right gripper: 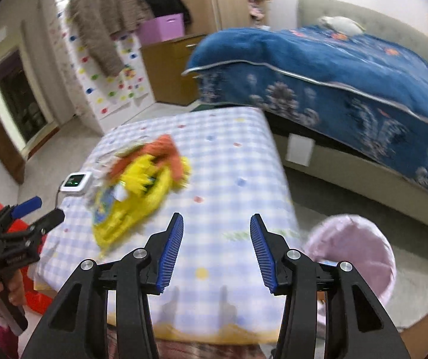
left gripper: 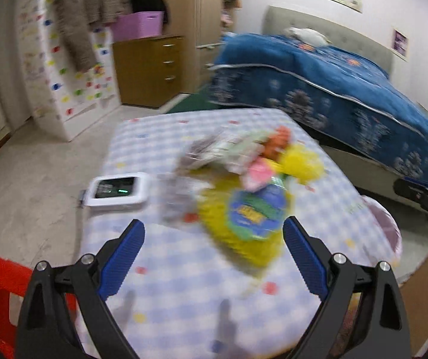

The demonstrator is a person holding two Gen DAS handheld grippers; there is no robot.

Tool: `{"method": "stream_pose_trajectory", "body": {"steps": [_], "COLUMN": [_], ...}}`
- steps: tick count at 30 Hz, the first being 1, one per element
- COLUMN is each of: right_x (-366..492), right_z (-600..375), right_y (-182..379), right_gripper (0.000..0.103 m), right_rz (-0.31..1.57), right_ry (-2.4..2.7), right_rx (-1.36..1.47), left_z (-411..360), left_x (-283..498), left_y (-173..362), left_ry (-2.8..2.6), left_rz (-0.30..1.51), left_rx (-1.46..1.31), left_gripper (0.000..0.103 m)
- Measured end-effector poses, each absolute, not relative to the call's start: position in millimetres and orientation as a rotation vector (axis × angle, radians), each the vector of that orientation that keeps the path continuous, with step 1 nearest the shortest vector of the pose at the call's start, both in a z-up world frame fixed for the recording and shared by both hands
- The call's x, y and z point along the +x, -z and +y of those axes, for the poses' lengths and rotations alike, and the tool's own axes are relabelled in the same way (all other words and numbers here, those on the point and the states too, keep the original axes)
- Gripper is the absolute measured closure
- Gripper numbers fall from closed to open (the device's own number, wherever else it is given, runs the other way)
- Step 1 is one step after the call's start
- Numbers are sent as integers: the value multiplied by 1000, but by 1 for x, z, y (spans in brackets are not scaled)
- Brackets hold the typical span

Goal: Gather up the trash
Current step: 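Return both tools to the table above the remaining trash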

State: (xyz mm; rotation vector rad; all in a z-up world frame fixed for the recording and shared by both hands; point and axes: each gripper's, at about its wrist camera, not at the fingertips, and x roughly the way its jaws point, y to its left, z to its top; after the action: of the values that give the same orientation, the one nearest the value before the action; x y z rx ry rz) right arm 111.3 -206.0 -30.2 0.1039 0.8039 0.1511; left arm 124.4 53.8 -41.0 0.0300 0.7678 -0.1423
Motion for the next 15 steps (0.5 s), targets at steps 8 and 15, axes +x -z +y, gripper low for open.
{"method": "stream_pose_trajectory", "body": {"steps": [8, 15], "right_x": [150, 177], "right_z": [-157, -151], "right_y": [15, 11], "right_gripper": [55, 55], "right_rz": [775, 754], "right_ry": [-232, -225], "right_rx": [38, 54], "left_z": [87, 80], "left_x": [161, 209], "left_y": [42, 50], "left_ry": [112, 169], "left_rz": [768, 766], "left_rx": [-24, 8], "left_gripper": [12, 22]}}
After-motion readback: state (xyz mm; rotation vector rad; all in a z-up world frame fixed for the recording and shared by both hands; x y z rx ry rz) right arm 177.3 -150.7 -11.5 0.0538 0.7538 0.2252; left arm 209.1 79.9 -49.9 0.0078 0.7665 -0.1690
